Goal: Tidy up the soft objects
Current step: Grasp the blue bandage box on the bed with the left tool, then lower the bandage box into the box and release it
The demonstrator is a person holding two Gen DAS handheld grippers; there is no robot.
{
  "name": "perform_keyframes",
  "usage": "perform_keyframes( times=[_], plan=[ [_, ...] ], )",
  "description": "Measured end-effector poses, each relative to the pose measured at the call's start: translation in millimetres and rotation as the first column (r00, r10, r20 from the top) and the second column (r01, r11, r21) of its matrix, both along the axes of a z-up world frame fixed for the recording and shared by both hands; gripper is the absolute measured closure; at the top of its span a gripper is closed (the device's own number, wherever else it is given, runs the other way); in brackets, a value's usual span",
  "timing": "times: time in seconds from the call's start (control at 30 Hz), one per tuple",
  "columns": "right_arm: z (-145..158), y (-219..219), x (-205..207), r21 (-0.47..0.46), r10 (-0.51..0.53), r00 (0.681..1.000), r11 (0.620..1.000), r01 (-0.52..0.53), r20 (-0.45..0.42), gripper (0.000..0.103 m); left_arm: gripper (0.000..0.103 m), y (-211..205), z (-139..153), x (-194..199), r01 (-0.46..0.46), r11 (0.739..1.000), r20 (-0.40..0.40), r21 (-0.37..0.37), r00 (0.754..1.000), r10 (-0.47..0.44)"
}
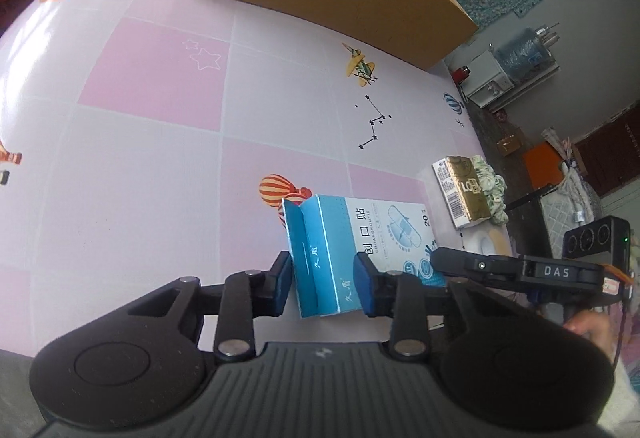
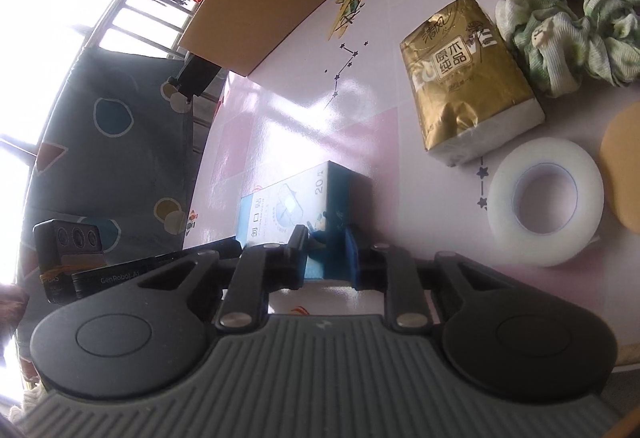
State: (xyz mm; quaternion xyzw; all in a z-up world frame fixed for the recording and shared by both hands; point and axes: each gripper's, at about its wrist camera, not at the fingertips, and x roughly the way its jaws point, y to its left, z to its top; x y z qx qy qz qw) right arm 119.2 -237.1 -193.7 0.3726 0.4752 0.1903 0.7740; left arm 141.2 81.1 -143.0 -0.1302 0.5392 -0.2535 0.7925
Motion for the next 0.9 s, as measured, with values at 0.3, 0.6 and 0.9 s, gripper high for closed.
perform_keyframes(
  times=[0.3,0.6,0.9],
  plan=[
    [8,5,-2,-0.021,-0.019,0.999,1.0,0.02,0.041,0.085,0.078,8,-7,1,-0.067,0.993,-0.059,-0.1,0.996,0.061],
    [74,-2,17,-0.027,-0.017,0.978,0.999,0.023,0.206,0.09,0.078,4,50,10,-0.068,0.994,0.044,-0.091,0.996,0.072],
    [168,8,176,-0.15,0.064,0.92,0.989,-0.006,0.387,0.09,0.071,-6,161,128,-0.035,0.999,0.298,0.018,0.954,0.028]
  ],
)
